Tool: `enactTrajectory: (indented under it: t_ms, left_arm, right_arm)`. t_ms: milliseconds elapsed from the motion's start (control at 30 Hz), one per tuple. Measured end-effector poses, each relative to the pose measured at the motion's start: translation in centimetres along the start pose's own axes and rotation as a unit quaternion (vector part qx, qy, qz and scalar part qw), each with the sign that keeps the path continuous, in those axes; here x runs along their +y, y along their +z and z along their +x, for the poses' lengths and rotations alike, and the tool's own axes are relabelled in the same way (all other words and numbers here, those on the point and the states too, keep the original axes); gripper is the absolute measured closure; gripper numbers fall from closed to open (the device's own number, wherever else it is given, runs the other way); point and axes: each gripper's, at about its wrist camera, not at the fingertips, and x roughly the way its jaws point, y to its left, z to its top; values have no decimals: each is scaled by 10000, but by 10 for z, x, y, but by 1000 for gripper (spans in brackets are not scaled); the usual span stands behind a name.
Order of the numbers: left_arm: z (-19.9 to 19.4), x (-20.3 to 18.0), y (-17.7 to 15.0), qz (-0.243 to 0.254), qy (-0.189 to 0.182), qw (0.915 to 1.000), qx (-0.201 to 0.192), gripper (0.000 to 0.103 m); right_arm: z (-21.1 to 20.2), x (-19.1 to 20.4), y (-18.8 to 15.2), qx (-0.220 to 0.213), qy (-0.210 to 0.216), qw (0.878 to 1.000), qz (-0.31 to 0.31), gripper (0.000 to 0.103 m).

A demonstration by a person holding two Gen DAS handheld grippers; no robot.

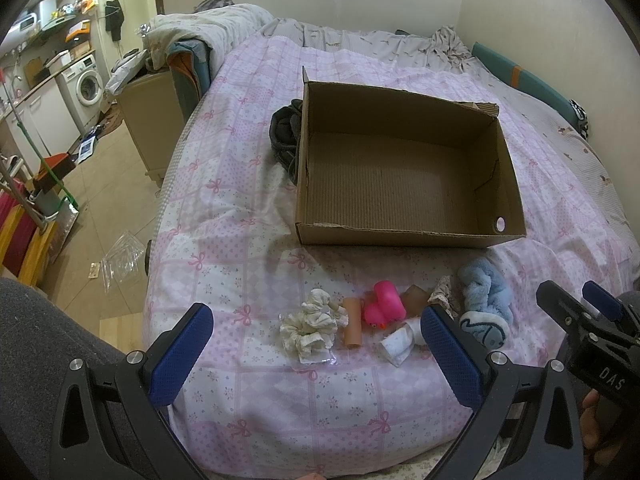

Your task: Organize soft objects

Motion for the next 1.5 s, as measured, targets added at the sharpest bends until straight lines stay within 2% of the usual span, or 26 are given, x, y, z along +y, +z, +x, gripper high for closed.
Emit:
enactTrajectory:
  t_ms: [167,267,433,600,767,867,1000,1100,1267,1367,1467,1500]
  left_arm:
    - [-11,-1,9,-24,-55,10000,16,0]
    - [-17,-1,20,-47,-73,10000,-21,0]
    - [-14,1,40,3,-86,9999,106,0]
    - [1,10,62,18,6,9993,368,0]
    - [28,24,76,-160,108,9967,789,0]
    - [44,32,77,-295,131,9948,965,0]
    - [66,39,68,-422,149,9916,1217,0]
    - [81,42,61,-450,144,9887,1426,0]
    - [99,51,53,-608,197,9833,1704,0]
    - [106,54,50,-689,184,9809,1809,0]
    - [118,55,42,-757,49,9748,2097,1]
    - [121,54,40,-754,4,9730,2183,3]
  right_arm:
    - [-4,4,1,-44,-97,9999,-121,0]
    - [-14,7,12,-83,78,9997,-238,0]
    - [-23,7,35,-158,157,9993,-287,0]
    - [-16,1,56,1,232,9992,-330,0]
    - [12,-17,70,573,329,9976,-188,0]
    - [34,-35,72,1012,340,9942,109,0]
    - [71,-56,63,1831,362,9806,607,0]
    - [95,-54,47,2236,372,9717,664,0]
    - [129,-35,23,2717,203,9617,310,0]
    - [147,-29,14,2830,154,9585,309,0]
    - [159,-25,7,2913,176,9560,314,0]
    - [161,-24,5,2896,183,9565,285,14]
